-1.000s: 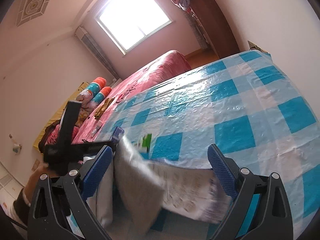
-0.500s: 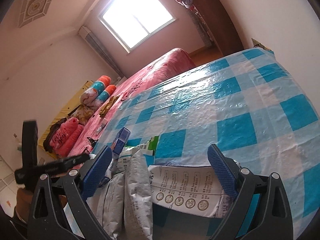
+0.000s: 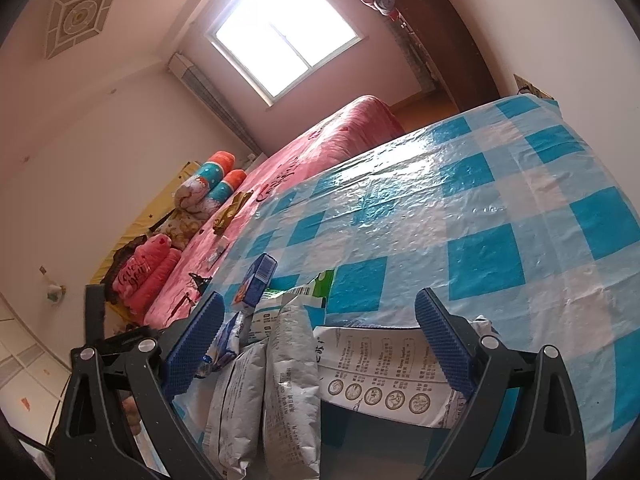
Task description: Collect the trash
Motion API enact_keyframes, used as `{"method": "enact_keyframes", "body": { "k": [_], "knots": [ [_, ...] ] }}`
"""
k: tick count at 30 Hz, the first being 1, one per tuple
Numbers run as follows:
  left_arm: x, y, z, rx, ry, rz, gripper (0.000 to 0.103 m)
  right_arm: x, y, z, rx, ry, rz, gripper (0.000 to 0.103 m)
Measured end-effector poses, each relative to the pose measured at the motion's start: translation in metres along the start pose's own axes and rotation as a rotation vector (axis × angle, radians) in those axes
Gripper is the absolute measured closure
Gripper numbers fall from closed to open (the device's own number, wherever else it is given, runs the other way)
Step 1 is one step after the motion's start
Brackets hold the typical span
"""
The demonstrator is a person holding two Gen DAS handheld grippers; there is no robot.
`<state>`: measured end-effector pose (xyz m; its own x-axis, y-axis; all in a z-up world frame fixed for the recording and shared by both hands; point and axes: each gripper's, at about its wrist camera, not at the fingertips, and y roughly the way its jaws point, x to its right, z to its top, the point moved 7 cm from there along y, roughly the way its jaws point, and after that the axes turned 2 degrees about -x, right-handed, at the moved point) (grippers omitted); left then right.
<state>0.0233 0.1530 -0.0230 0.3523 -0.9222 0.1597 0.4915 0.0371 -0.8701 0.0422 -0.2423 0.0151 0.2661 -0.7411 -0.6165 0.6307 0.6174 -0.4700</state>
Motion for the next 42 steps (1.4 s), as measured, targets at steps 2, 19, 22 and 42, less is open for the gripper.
{"method": "enact_keyframes", "body": {
  "k": [2, 19, 22, 42],
  "knots": [
    [-0.005, 0.009, 0.003, -0.011, 0.011, 0.017, 0.012, 0.000, 0.000, 0.000, -0.001, 0.001, 0.000, 0.008],
    [-0.001, 0.035, 0.018, -0.015, 0.084, 0.110, 0.037, -0.008, 0.013, -0.007, -0.065, -0.051, 0.051, 0.008],
    [-0.002, 0.033, 0.016, -0.011, 0.095, 0.131, 0.041, -0.014, 0.016, -0.010, -0.081, -0.080, 0.059, 0.008],
    [-0.011, 0.007, -0.022, 0.004, 0.155, -0.005, 0.041, -0.015, 0.013, -0.022, -0.087, -0.136, 0.006, 0.008]
  ]
}}
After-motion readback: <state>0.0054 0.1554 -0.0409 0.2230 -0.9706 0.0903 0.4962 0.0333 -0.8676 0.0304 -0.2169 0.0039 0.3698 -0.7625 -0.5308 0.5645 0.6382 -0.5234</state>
